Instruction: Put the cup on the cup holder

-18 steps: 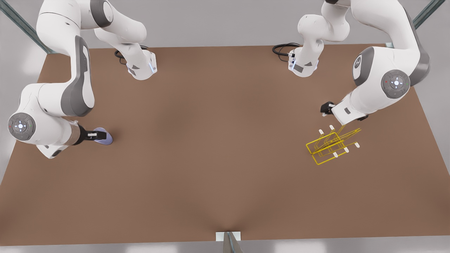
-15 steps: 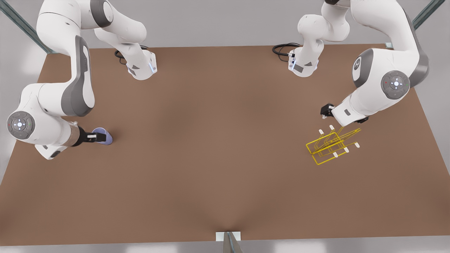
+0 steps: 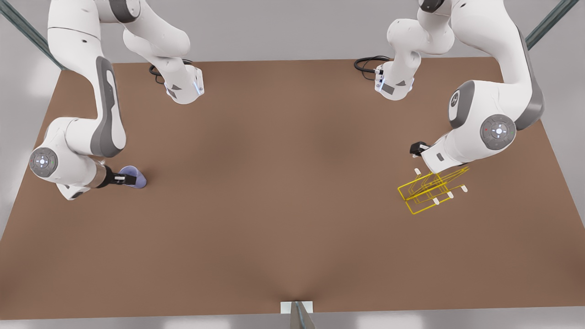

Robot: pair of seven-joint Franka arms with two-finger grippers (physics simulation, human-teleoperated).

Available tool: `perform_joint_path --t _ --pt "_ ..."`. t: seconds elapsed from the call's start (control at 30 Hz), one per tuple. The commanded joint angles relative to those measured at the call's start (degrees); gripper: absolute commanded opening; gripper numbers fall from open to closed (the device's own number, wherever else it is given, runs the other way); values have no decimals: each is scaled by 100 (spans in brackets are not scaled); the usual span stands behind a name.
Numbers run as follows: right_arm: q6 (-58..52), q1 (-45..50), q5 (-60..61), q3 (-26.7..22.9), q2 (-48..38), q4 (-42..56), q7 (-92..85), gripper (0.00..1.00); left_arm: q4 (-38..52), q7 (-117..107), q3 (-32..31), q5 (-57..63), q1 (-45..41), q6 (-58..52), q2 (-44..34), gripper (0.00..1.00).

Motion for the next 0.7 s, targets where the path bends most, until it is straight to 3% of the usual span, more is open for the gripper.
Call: perform_joint_path --t 0.0,0.23,0.47,0.67 --pt "1120 -139 40 -19 0 -289 -621 100 -6 122 -4 4 3 -7 0 100" --pt "1745 -227 23 -54 -325 -1317 -1131 100 -50 105 -4 48 -32 28 27 100" --pt "1797 -359 -22 -54 -281 -1669 -1228 100 -200 105 -4 66 -85 20 -79 100" --pt "3054 -342 -153 -54 -140 -2478 -1219 100 -209 105 -4 92 -85 20 -61 100"
